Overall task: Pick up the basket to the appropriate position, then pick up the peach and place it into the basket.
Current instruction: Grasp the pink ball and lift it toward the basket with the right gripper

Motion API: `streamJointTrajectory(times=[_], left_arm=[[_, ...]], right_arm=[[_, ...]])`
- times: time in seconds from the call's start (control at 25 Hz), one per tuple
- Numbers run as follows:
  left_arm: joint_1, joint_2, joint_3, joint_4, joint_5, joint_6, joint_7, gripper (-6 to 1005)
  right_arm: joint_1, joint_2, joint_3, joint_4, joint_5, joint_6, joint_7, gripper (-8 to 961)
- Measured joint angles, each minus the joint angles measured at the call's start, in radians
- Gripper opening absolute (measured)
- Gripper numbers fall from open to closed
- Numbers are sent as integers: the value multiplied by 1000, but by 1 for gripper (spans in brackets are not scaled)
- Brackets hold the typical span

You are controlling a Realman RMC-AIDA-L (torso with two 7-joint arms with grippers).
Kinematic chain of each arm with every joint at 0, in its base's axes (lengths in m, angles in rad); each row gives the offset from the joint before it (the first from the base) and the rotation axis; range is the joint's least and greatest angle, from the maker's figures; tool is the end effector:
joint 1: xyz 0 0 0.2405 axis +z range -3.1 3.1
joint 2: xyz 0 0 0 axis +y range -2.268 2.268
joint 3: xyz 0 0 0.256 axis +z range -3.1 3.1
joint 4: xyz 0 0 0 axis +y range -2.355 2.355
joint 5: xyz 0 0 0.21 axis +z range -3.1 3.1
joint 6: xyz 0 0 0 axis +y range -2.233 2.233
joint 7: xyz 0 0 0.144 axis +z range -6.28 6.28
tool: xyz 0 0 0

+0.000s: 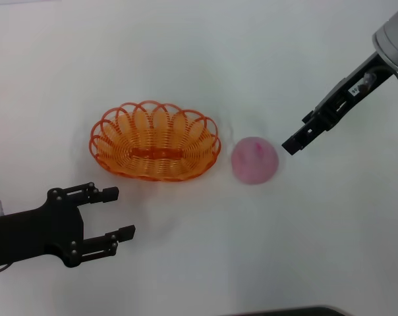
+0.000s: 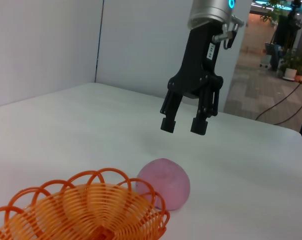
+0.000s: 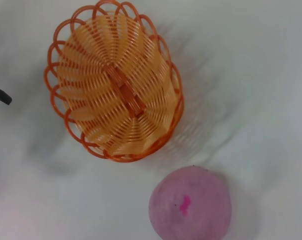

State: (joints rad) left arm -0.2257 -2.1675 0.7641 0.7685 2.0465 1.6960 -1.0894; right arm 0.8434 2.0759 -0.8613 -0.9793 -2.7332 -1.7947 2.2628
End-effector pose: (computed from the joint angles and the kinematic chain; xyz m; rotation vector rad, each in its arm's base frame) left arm -0.3065 0.2258 -0.0276 -2.8202 -0.4670 -0.6583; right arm 0.2011 0.3672 0.0231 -2.7804 1.1641 -0.4825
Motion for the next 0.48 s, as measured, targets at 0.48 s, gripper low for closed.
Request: streamJointTrajectory(times=[0.48], left_arm=[[-5, 0, 3, -6, 0, -3, 0, 703]], right_arm=[[34, 18, -131, -1, -16, 76, 12, 831]])
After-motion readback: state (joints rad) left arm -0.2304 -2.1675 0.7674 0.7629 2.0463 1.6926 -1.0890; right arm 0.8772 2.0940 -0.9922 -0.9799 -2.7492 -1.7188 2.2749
